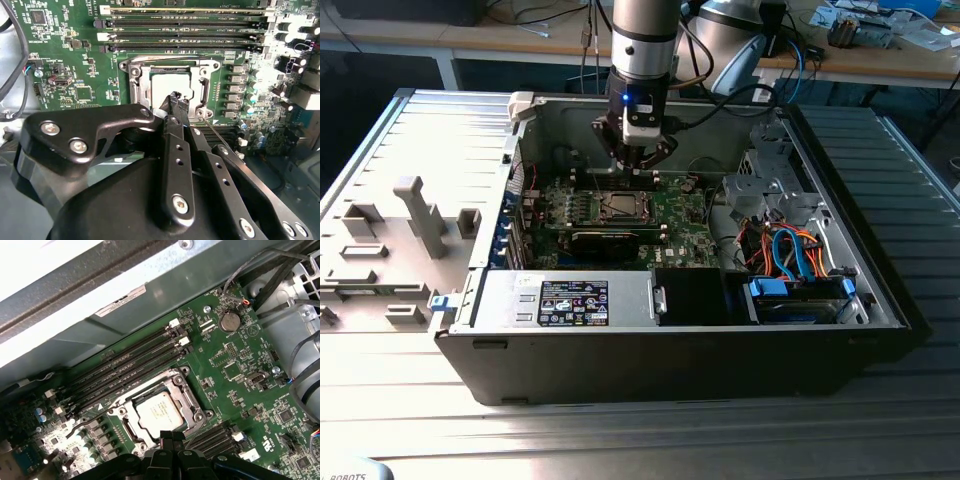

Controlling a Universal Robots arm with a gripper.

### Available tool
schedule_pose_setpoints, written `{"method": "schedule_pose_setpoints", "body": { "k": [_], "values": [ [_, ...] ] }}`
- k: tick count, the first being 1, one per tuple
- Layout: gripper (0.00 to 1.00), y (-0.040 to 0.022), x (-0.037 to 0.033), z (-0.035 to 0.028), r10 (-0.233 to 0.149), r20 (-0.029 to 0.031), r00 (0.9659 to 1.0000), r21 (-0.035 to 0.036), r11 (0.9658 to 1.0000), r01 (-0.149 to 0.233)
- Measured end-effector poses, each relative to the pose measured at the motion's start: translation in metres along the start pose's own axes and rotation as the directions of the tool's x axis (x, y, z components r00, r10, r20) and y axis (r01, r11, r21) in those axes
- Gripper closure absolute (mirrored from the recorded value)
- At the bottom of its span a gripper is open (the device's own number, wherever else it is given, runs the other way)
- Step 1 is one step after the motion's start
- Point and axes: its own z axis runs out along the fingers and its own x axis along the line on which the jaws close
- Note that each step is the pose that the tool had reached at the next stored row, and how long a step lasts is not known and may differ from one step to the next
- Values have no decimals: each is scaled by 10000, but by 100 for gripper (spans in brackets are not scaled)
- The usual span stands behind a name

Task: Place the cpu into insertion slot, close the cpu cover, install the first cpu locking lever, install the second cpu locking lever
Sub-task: 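Install the first cpu locking lever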

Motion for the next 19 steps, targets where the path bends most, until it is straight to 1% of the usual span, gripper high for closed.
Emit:
{"method": "schedule_pose_setpoints", "body": {
  "k": [19],
  "values": [
    [89,0,0,0,-467,30,9989,0,9989,467]
  ]
}}
